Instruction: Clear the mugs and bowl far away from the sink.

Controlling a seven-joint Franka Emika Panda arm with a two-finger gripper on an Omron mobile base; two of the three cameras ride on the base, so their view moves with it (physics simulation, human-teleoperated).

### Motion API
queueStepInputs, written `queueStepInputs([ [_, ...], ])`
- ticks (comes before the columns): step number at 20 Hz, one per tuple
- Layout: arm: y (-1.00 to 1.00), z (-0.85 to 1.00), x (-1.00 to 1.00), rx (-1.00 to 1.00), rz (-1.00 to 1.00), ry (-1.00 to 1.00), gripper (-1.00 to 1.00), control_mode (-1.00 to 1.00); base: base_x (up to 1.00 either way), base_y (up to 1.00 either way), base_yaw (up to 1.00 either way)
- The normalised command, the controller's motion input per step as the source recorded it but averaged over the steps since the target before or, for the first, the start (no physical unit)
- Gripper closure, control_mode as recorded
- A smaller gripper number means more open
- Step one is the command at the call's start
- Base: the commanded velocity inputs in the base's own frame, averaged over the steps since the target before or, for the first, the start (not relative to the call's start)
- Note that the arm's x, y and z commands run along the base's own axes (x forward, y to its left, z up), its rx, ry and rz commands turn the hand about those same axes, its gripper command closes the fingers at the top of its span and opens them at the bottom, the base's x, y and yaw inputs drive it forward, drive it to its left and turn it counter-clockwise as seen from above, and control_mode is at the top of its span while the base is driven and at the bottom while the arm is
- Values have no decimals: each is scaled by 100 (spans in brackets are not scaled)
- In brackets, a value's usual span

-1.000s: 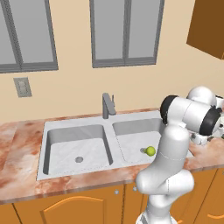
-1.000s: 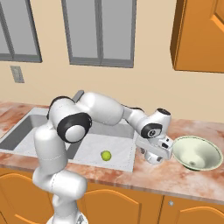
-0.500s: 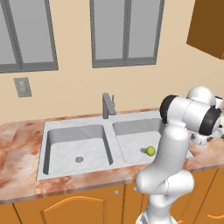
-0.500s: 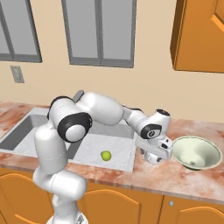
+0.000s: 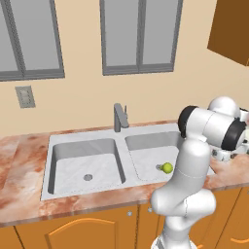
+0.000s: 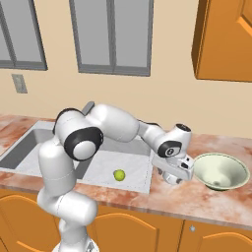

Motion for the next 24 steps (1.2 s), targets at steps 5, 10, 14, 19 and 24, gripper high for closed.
queueStepInputs([
  [5, 0, 0, -7, 0, 0, 0, -100, -100, 0, 0, 0],
  [10, 0, 0, -3, 0, 0, 0, -100, -100, 0, 0, 0],
  [14, 0, 0, 0, 0, 0, 0, -100, -100, 0, 0, 0],
  [19, 0, -1, 0, 0, 0, 0, 100, -100, 0, 0, 0],
  [24, 0, 0, 0, 0, 0, 0, 100, -100, 0, 0, 0],
])
